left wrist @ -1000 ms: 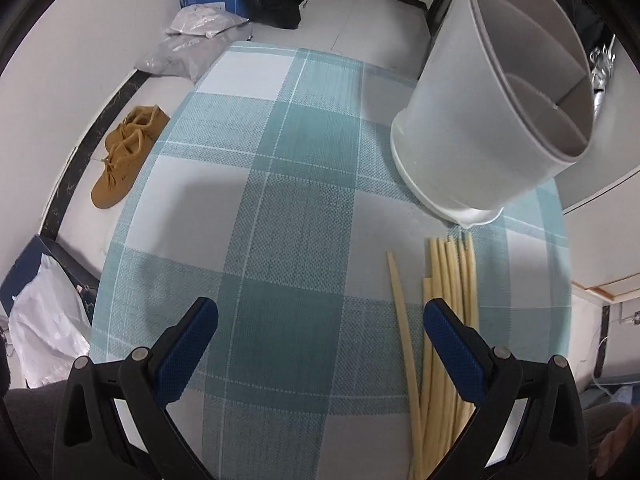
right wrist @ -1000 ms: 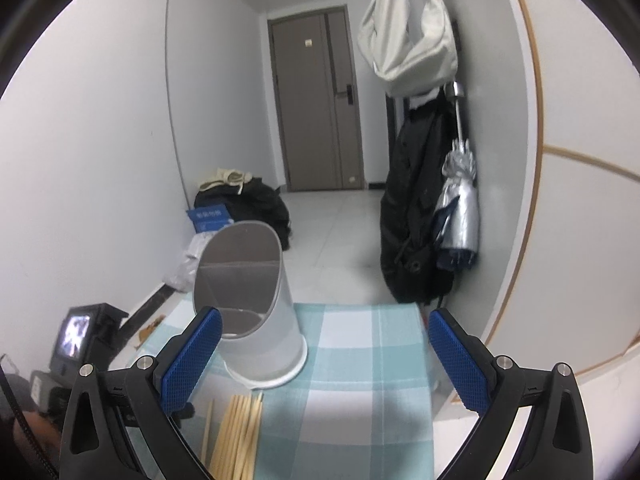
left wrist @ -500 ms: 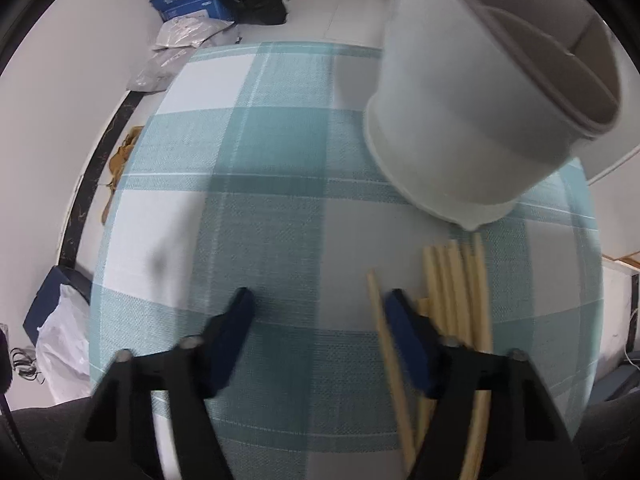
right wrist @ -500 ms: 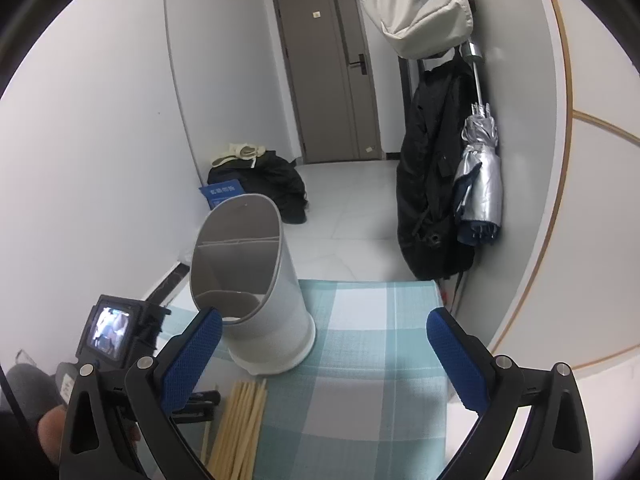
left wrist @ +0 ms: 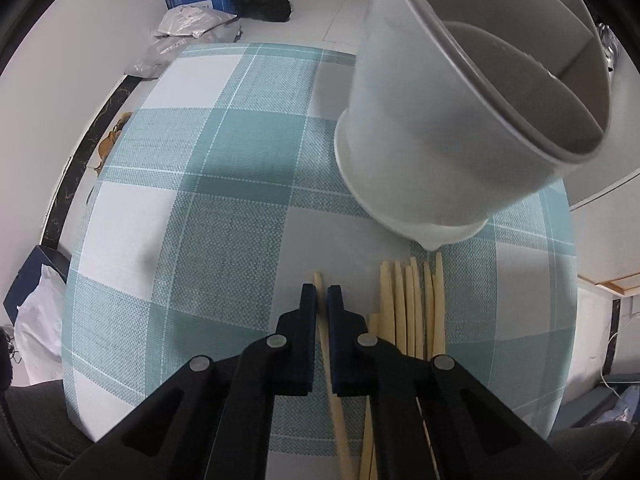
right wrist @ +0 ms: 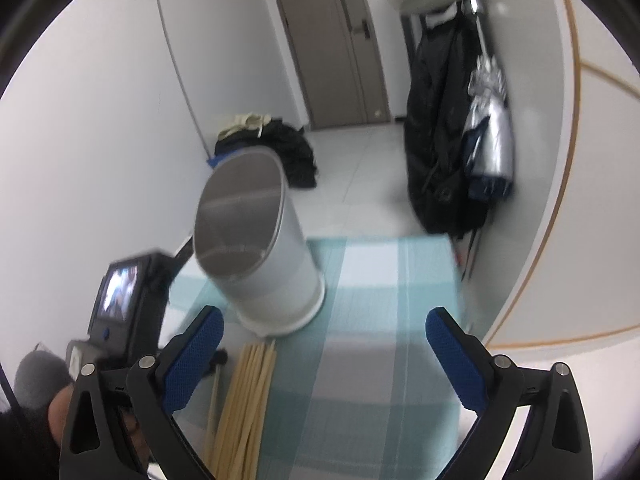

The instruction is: Organize utensils

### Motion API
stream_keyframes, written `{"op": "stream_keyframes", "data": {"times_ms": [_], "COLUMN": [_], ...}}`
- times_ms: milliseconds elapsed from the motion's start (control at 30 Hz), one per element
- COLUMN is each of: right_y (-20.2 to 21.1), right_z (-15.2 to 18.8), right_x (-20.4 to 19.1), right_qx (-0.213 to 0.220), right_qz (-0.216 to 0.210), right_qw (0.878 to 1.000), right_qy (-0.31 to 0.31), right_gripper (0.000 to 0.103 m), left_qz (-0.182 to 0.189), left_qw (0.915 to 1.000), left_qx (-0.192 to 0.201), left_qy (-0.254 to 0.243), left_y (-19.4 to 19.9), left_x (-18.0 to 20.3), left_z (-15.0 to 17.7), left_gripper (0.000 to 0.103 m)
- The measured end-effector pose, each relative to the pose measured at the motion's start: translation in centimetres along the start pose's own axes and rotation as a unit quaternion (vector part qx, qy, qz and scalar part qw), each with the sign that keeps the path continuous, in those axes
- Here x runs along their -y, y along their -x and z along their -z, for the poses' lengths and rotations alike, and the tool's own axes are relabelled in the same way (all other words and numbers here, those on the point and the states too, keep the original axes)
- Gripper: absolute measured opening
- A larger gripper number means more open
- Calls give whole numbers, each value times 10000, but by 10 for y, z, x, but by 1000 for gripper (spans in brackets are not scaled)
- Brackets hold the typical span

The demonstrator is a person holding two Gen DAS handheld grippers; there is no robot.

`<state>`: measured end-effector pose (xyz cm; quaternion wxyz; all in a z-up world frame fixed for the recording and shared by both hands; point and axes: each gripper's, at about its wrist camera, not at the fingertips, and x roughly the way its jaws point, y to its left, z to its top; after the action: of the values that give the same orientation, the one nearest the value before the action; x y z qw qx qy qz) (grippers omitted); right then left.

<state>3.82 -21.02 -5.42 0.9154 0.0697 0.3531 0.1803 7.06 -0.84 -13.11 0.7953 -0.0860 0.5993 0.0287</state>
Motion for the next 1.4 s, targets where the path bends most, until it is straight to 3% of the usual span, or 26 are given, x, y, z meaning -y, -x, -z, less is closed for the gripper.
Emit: {"op": "stream_keyframes", "data": {"times_ms": [100,167,333,500,567,633,800,867,1000,1167,1400], "right_y": [-13,-24,-54,-80,-94,-108,-134,-142,-149,-151,-147], "right_z": [8,14,23,23,24,26,29,30,28,30,32], "right_x": [2,3,-2,-21,-27,-29,-37,-38,-46,-62,-48], "right_qx": [-386,-693,-1418,-1719,-1835,-1949,-1979,-2019,-2008,-1981,-1986], "right_qz": [-172,-295,-639,-563,-539,-409,-207,-174,-83,292,54], "right_qw": [9991,9970,9861,9831,9813,9798,9799,9790,9794,9796,9795], "right_qy": [-78,-180,-577,-268,-201,-202,-174,-234,-203,182,-334], "right_gripper": [89,75,52,47,39,38,35,27,21,8,4], "left_qz": [81,213,510,778,913,1086,1177,1269,1394,1452,1300], "left_qw": [9999,9996,9971,9923,9902,9879,9860,9849,9831,9830,9856], "left_qx": [79,148,548,949,1036,1082,1151,1138,1124,970,769], "left_qy": [25,56,107,142,189,225,280,297,369,569,757], "left_y": [4,10,39,66,72,68,63,62,64,59,49], "left_x": [-3,-6,-15,-22,-27,-39,-46,-52,-59,-73,-84], "left_z": [-1,-4,-10,-11,-13,-21,-20,-22,-22,-24,-22], "left_gripper": [1,1,1,0,0,0,0,0,0,0,1]}}
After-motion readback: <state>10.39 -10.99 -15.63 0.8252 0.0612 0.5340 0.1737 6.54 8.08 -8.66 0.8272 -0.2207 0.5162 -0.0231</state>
